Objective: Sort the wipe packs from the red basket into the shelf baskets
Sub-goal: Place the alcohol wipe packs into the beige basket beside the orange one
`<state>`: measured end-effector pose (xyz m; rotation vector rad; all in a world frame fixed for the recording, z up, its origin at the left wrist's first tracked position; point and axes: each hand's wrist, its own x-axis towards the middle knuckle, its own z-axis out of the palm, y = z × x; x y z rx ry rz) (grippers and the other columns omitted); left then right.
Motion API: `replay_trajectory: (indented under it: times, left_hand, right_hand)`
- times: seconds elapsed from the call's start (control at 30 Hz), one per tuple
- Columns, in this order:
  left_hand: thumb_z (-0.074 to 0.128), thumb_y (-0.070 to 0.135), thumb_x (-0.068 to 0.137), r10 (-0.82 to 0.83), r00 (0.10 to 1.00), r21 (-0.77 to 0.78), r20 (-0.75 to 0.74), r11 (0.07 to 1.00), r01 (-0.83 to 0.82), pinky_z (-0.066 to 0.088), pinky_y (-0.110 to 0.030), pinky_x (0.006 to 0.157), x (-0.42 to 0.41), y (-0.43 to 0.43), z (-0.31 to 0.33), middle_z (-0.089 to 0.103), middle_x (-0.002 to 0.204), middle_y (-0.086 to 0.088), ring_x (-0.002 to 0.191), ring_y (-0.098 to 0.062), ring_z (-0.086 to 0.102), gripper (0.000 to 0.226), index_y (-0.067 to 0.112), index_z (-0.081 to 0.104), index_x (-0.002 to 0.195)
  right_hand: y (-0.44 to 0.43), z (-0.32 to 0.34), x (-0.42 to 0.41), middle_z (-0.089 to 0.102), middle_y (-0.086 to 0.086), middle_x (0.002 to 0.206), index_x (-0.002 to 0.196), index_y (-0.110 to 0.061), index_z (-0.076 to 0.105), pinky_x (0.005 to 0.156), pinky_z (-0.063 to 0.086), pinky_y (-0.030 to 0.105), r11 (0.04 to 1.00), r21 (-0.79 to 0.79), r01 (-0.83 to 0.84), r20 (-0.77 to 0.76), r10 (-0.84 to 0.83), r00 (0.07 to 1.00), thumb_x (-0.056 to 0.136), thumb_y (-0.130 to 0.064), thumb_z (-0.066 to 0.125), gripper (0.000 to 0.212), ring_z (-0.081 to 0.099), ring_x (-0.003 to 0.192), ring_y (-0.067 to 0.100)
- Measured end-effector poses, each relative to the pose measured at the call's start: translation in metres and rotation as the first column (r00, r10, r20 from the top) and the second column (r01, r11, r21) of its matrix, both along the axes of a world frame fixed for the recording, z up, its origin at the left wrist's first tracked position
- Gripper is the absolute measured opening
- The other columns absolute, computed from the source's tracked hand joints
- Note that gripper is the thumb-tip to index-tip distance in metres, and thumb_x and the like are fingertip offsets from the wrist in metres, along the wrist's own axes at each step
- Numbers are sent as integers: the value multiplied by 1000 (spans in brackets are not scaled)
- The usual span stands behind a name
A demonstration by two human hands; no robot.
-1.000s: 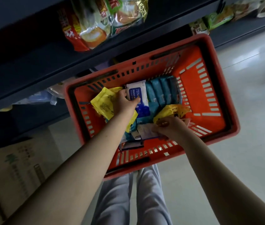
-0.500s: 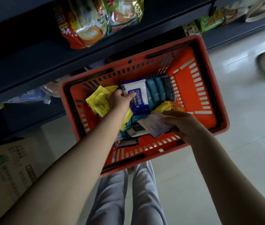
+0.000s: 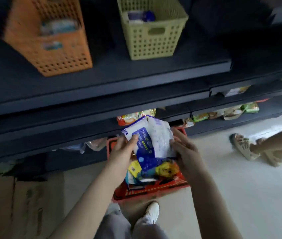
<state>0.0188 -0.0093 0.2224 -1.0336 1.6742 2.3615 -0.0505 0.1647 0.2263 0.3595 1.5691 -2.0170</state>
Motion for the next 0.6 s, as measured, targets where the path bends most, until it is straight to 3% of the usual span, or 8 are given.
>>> replay_trajectory:
  times: [0.07, 0.17, 0.3, 0.4, 0.6]
  left_hand:
    - [72, 43, 80, 34, 992, -58, -121, 997, -42, 48, -55, 99, 5, -5, 50, 71, 115, -2, 107, -26, 66, 38, 30, 63, 115]
    - [63, 36, 88, 71, 966, -108, -248, 989, -101, 49, -53, 97, 9, -23, 114, 72, 111, 0, 105, -23, 68, 25, 29, 63, 113]
    - [58, 30, 94, 96, 930, -194, -355, 966, -173, 55, -41, 87, 20, -65, 182, 74, 106, 5, 95, -14, 71, 14, 32, 62, 108]
    - [58, 31, 94, 65, 917, -236, -394, 957, -169, 56, -32, 78, 33, -104, 218, 74, 102, 9, 91, -10, 72, 15, 30, 61, 109]
    - [61, 37, 91, -3, 918, -304, -396, 944, -128, 58, -33, 73, 55, -193, 253, 74, 98, 8, 87, -10, 73, 19, 26, 59, 107]
  right_hand:
    - [-17, 46, 2, 73, 3, 108, 117, -17, 69, 79, 56, 30, 994, 47, -102, -120, 107, 987, 96, -10, 53, 27, 69, 97, 18]
    - [-48, 119, 8, 76, -1, 97, 87, -35, 78, 82, 58, 32, 969, 76, -235, -268, 247, 931, 99, -29, 51, 30, 71, 95, 16]
    - [-94, 182, 9, 71, 7, 114, 113, -26, 71, 89, 53, 39, 927, 0, -376, -333, 354, 874, 101, -32, 48, 26, 67, 107, 27]
    - [-131, 213, 13, 65, 11, 126, 130, -19, 58, 105, 43, 52, 897, -98, -431, -330, 379, 864, 97, -46, 45, 45, 61, 118, 30]
    - [-217, 247, 44, 66, 10, 125, 130, -17, 57, 104, 43, 50, 852, -267, -451, -332, 358, 873, 85, -65, 34, 70, 62, 117, 28]
